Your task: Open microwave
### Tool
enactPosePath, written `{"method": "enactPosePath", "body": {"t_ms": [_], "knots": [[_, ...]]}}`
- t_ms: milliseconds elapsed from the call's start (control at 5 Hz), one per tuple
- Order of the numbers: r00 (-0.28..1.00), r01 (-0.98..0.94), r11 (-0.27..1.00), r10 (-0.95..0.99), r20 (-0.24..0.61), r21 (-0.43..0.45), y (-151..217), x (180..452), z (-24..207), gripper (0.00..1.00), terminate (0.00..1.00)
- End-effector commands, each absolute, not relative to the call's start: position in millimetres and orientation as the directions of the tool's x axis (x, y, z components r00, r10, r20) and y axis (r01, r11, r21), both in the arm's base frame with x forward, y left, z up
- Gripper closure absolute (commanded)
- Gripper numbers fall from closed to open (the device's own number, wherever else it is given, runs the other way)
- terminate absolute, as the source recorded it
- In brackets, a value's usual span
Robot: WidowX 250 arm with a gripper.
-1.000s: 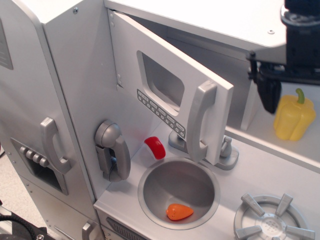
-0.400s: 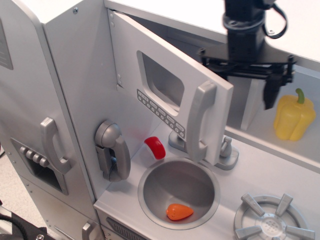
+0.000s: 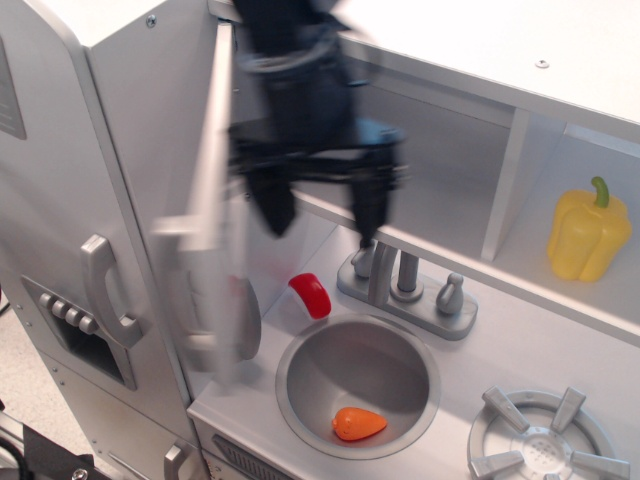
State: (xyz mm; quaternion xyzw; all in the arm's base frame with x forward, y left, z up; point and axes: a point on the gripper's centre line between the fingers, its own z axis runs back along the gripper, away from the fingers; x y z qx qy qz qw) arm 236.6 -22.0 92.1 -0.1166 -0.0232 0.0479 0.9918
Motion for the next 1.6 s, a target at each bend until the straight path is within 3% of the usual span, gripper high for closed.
{"method": "enactPosePath", "body": {"t_ms": [0, 400, 1000, 1200, 1400], "knots": [[0.993, -0.033, 0.98, 0.056, 0.108, -0.196, 51, 192, 110, 0.0, 0.0], [0.992, -0.047, 0.986, 0.064, 0.104, -0.16, 73, 179, 119, 0.0, 0.0], [0.989, -0.07, 0.983, 0.091, 0.117, -0.169, 6, 208, 152, 0.0, 0.0], [0.992, -0.077, 0.988, 0.09, 0.085, -0.137, 15, 213, 159, 0.0, 0.0], [0.992, -0.077, 0.988, 0.09, 0.085, -0.137, 15, 213, 159, 0.0, 1.0]]}}
